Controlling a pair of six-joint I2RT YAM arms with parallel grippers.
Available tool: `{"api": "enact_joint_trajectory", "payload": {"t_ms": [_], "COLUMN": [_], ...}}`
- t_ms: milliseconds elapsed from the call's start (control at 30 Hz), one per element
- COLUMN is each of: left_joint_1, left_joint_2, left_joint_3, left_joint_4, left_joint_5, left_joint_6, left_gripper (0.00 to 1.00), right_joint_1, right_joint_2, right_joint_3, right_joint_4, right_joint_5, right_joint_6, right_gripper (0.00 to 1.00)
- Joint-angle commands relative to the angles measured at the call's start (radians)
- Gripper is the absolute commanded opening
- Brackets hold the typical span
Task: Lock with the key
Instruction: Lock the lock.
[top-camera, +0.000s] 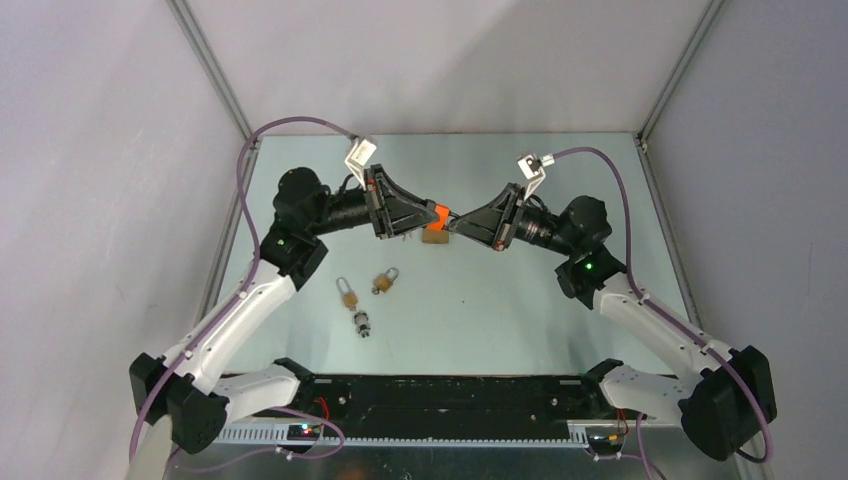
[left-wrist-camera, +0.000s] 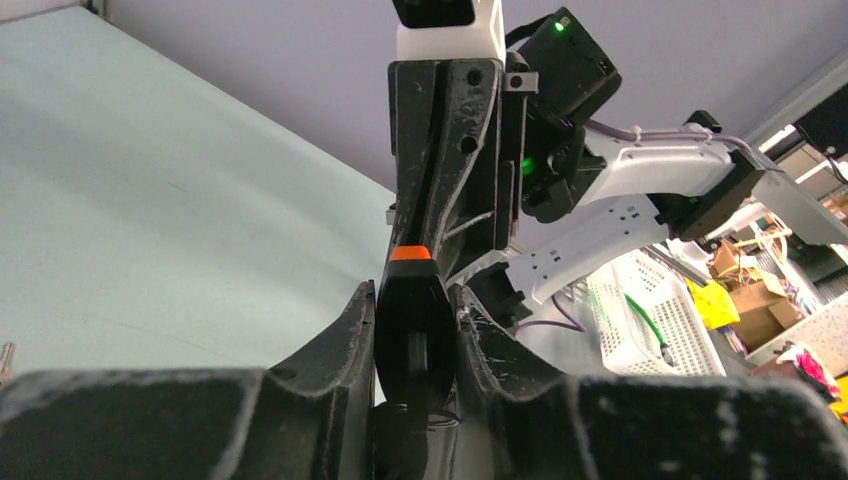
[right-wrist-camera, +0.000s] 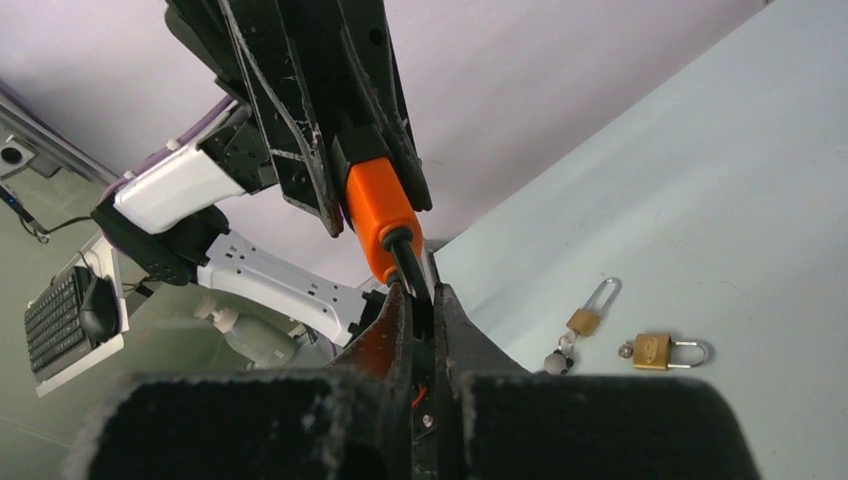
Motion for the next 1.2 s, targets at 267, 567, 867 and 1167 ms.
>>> {"api": "enact_joint_trajectory", "payload": {"t_ms": [267, 567, 867, 1167], "left_joint_1": [-0.133, -0.190, -0.244, -0.312], "left_joint_2": [0.074, 0.119, 0.117, 0.117], "left_joint_3": [-0.102, -0.145, -0.201, -0.280], "left_joint_4": [-0.027, -0.026, -0.002, 0.055], "left_joint_5": [-0.134, -0.210, -0.256, -0.260], "left_joint_6": [0.075, 0.071, 0.082, 0.084], "left_gripper": [0.00, 0.00, 0.00, 0.00], "right_joint_1": [0.125, 0.155, 0.156, 0.132], "right_joint_2": [0.035, 0.025, 0.007, 0.036], "right_joint_3": [0.095, 0.096, 0.097, 0.110], "right_joint_4": [0.149, 0.271, 0.324, 0.363], "right_joint_5": [0.062, 0.099, 0.131, 0.180], "right_joint_6": [-0.008, 0.021, 0.039, 0.086], "right_gripper": [0.00, 0.00, 0.00, 0.00]}}
